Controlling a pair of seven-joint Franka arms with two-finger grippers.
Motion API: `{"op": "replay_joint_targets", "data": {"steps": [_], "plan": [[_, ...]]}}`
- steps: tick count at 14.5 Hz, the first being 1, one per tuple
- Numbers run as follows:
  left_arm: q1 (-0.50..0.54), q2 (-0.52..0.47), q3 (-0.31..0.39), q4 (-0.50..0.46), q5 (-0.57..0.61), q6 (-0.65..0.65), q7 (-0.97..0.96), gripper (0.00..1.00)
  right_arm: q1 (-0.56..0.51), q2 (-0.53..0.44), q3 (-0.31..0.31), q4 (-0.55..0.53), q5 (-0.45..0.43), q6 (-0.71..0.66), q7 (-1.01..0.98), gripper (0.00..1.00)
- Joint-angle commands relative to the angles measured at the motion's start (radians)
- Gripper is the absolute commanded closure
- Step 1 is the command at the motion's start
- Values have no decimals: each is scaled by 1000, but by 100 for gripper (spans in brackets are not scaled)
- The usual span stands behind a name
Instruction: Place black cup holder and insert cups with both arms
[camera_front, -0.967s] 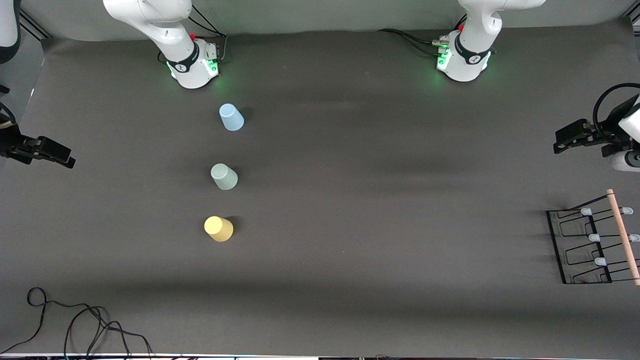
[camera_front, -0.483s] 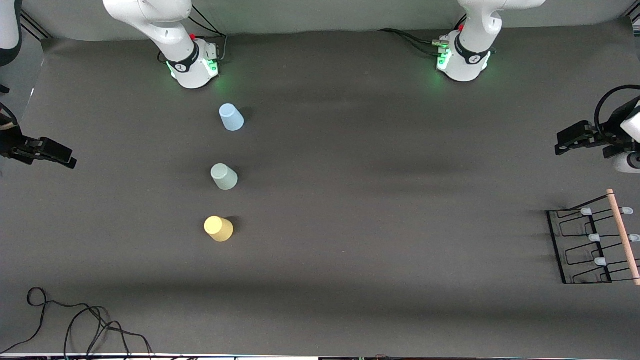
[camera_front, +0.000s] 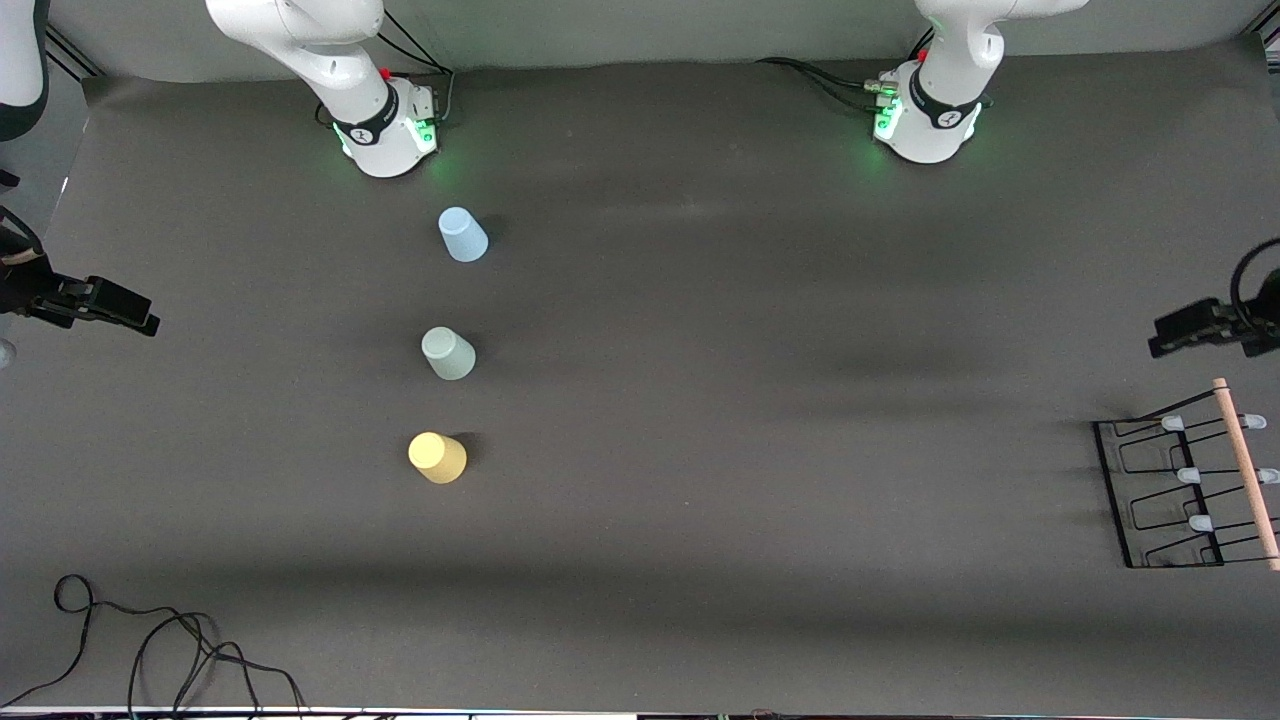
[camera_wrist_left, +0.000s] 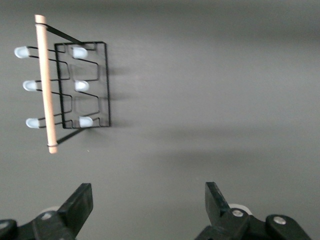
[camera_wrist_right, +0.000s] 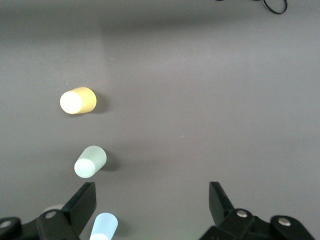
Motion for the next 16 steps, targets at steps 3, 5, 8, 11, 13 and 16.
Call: {"op": "replay_joint_targets", "data": {"steps": [3, 5, 8, 11, 13, 16], "plan": [[63, 62, -4, 28, 48, 44, 20, 0, -2, -2, 6, 0, -13, -9, -12, 0], [86, 89, -4, 36, 51, 72, 50, 0, -2, -2, 6, 0, -13, -9, -12, 0], [127, 155, -4, 103, 52, 72, 112, 0, -4, -2, 6, 2, -11, -9, -12, 0], [153, 215, -2, 146, 54, 72, 178, 0, -4, -2, 4, 0, -13, -11, -12, 0], [184, 235, -4, 151, 63, 73, 198, 0, -4, -2, 4, 0, -11, -11, -11, 0], [199, 255, -2, 148, 81, 110, 222, 0, -4, -2, 6, 0, -13, -11, -11, 0]]}}
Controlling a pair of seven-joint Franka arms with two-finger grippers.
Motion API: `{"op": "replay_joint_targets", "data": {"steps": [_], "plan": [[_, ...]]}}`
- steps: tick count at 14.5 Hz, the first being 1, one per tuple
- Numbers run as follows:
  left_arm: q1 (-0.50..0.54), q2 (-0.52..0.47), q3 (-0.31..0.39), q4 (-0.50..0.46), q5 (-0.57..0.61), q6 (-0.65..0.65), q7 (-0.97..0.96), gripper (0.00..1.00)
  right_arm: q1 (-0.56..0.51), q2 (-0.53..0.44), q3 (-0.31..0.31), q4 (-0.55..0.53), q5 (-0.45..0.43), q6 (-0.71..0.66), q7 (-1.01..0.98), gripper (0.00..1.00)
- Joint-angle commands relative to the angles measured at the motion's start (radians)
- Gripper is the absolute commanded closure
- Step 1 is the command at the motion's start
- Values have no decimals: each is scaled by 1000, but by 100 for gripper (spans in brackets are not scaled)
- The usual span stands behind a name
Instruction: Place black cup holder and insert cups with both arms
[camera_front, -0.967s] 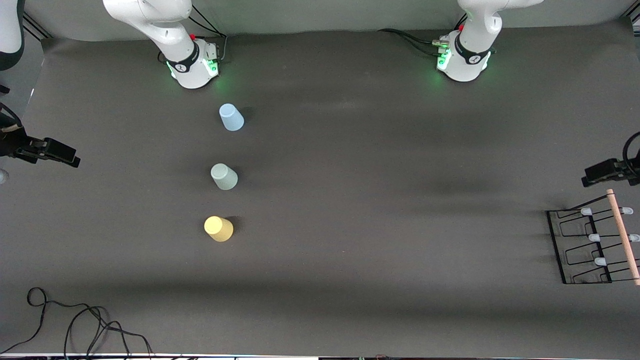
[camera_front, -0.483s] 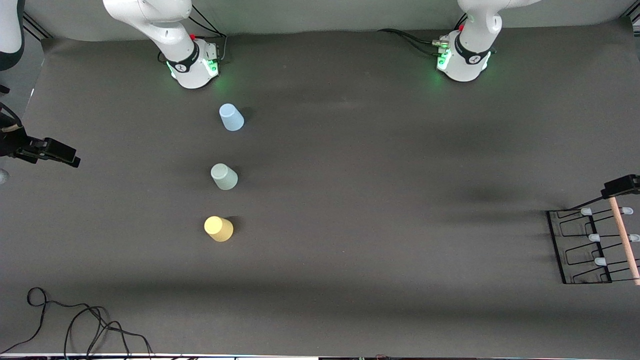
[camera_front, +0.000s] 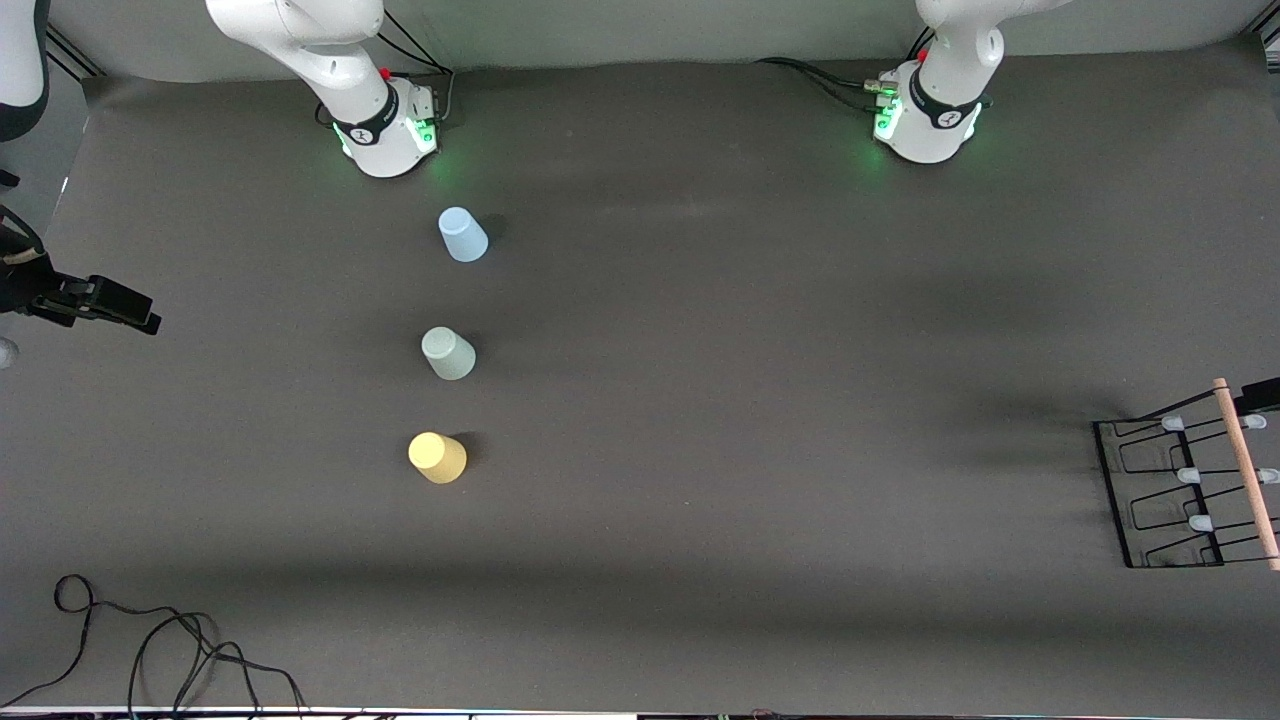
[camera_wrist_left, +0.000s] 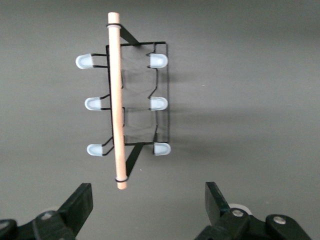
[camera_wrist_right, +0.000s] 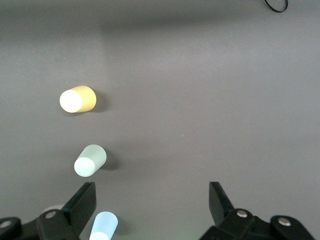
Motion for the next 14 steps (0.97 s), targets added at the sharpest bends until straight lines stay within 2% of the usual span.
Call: {"op": "replay_joint_targets", "data": {"steps": [1, 5, 7, 9, 14], "plan": [[33, 21, -6, 26, 41, 27, 22, 0, -4, -2, 4, 1, -13, -9, -11, 0], [61, 59, -7, 17, 37, 81, 42, 0, -4, -2, 4, 1, -11, -9, -11, 0], [61, 82, -7, 19, 40, 90, 48, 6, -4, -2, 5, 1, -13, -9, -11, 0], [59, 137, -7, 19, 41, 153, 51, 6, -4, -2, 4, 2, -13, -9, -11, 0], [61, 164, -8, 17, 34, 150, 106, 21, -4, -2, 4, 1, -11, -9, -11, 0]]}}
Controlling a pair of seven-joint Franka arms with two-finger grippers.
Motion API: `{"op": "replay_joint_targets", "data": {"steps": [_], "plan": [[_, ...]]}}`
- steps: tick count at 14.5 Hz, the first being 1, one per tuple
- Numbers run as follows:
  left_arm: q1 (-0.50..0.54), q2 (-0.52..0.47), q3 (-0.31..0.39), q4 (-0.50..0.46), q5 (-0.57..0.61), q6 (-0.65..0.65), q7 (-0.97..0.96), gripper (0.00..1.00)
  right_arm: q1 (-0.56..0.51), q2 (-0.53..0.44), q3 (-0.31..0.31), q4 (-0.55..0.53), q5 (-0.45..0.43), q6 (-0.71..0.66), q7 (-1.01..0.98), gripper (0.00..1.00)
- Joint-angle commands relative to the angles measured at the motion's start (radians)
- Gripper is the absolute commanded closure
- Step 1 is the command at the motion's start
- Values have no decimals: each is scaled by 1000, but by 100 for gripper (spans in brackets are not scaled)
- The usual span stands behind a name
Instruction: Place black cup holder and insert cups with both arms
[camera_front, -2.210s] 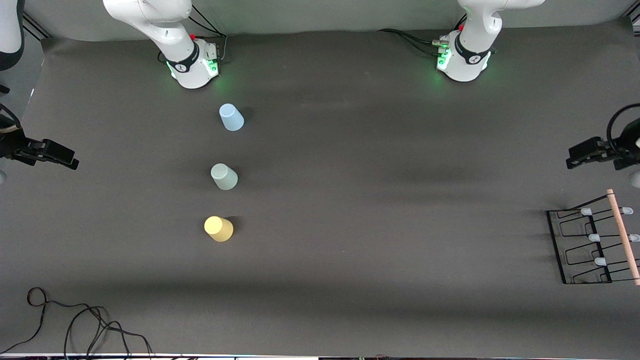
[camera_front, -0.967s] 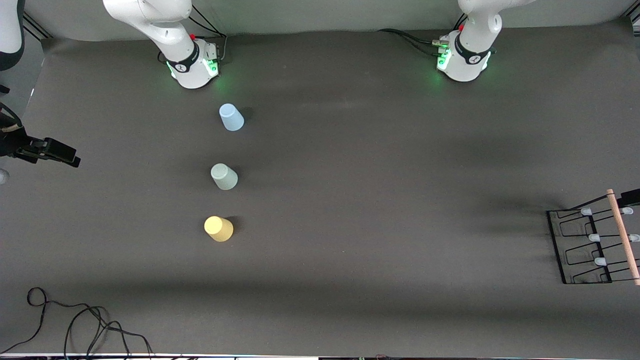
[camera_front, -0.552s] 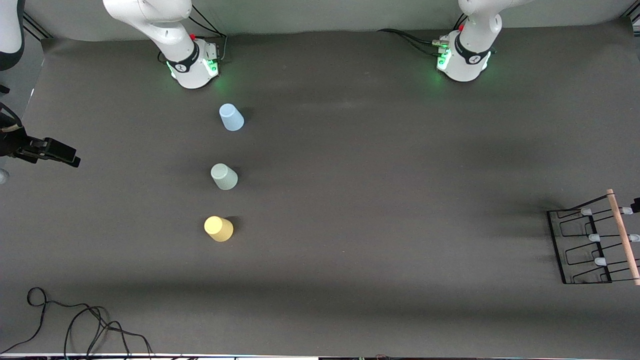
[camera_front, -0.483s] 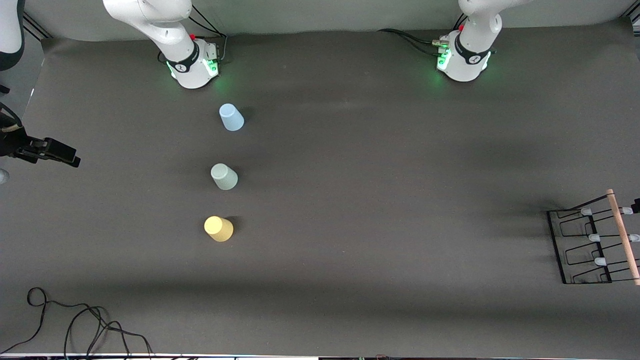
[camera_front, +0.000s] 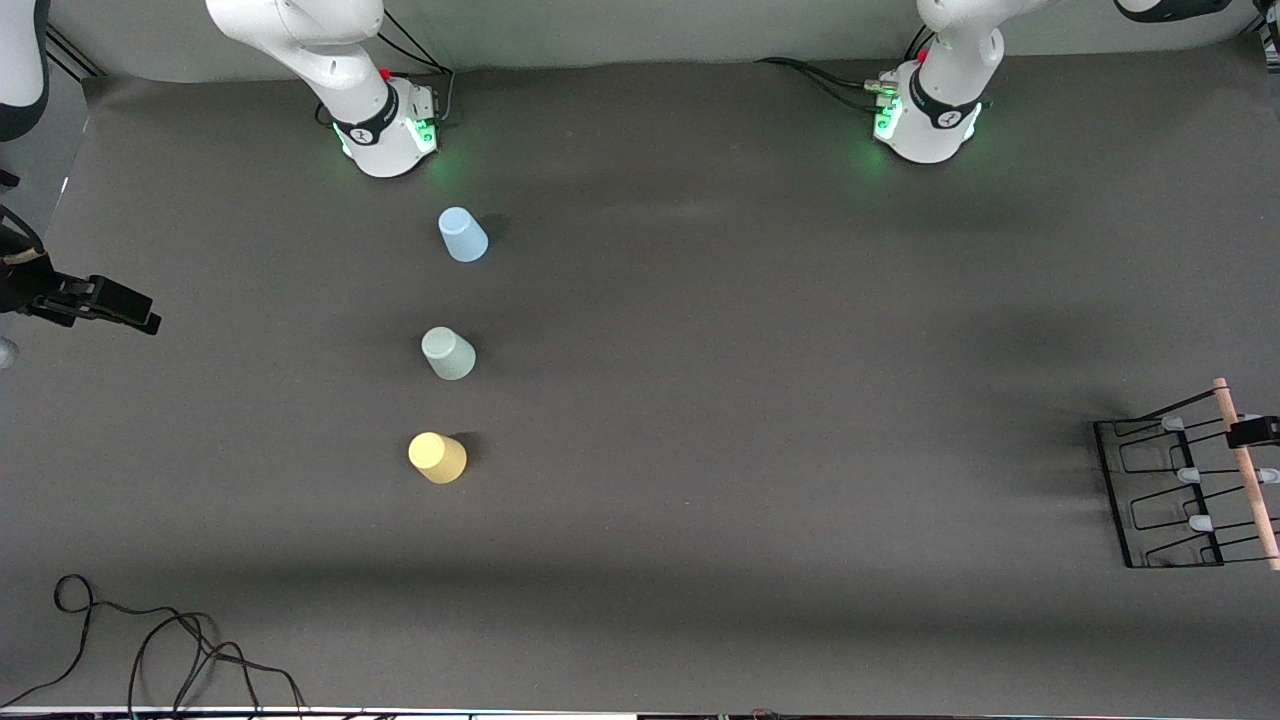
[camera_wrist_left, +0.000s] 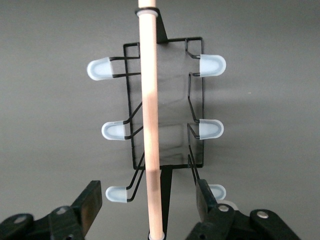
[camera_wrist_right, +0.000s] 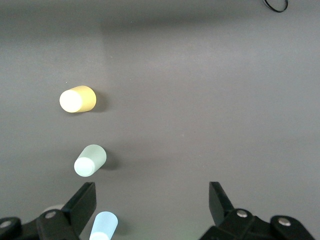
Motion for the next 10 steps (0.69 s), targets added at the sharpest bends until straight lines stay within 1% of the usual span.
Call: {"op": "replay_joint_targets", "data": {"steps": [1, 3, 4, 6, 8, 10], "plan": [[2, 12, -3, 17, 6, 0, 37, 25, -4, -2, 4, 2, -13, -9, -12, 0], [1, 21, -3, 16, 6, 9, 31, 27, -5, -2, 4, 2, -11, -7, -12, 0], [2, 22, -3, 17, 6, 12, 35, 30, -4, -2, 4, 2, -13, -9, -12, 0], [-5, 38, -4, 20, 12, 28, 29, 33, -4, -2, 4, 2, -13, -9, -12, 0], [-16, 73, -6, 22, 8, 84, 13, 33, -4, -2, 4, 2, -13, -7, -12, 0], [-18, 76, -4, 26, 14, 89, 14, 33, -2, -2, 4, 2, -13, -9, -12, 0]]}}
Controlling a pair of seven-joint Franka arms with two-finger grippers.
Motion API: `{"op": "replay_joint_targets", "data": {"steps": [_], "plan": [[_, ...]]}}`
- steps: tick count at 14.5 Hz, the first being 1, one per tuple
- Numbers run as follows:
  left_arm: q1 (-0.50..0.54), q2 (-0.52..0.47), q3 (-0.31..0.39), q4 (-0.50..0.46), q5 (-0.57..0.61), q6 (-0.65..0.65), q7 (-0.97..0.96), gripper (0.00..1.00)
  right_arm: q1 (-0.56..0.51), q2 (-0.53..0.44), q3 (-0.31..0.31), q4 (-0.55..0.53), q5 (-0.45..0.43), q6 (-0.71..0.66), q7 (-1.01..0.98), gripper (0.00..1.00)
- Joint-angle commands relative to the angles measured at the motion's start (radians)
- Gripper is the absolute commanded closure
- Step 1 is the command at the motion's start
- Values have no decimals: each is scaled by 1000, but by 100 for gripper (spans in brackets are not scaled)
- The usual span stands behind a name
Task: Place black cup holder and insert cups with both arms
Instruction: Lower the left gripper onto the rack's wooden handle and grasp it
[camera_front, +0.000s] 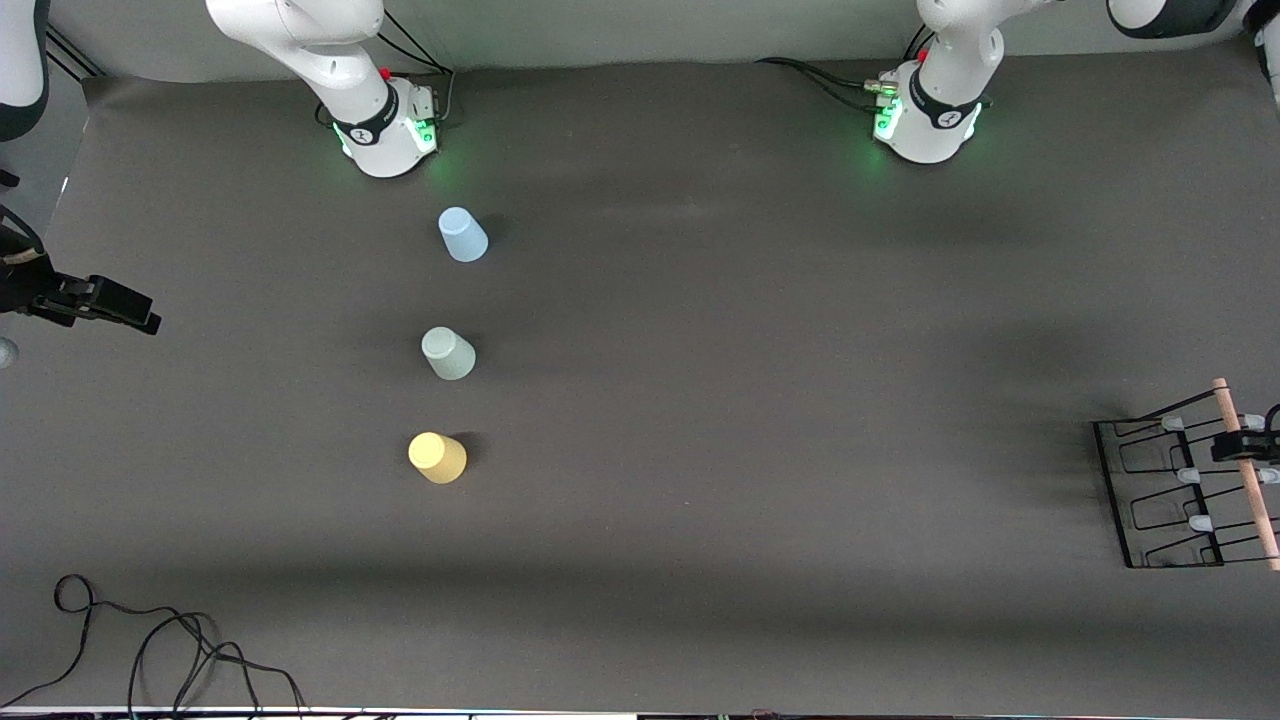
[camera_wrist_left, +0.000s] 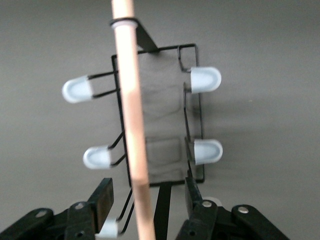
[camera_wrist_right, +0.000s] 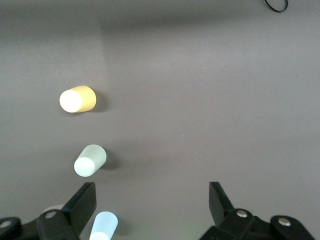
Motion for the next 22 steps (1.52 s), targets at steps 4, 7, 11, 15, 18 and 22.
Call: {"op": "replay_joint_targets", "data": {"steps": [4, 7, 11, 15, 18, 22], "plan": [[-2, 40, 4, 26, 12, 14, 2, 39, -4, -4, 4, 1, -13, -9, -12, 0], [3, 41, 4, 29, 11, 14, 5, 53, -5, -4, 4, 1, -13, -9, -12, 0], [3, 41, 4, 37, 9, 13, 4, 93, -5, -4, 4, 1, -13, -10, -12, 0], [-5, 35, 4, 60, 0, -4, -12, 100, -4, -4, 4, 1, -13, -15, -12, 0], [-11, 15, 1, 67, -23, -18, -39, 100, -4, -4, 4, 1, -13, -15, -12, 0], [-75, -48, -2, 54, -17, -130, -145, 100, -5, -4, 4, 1, -11, -15, -12, 0]]}}
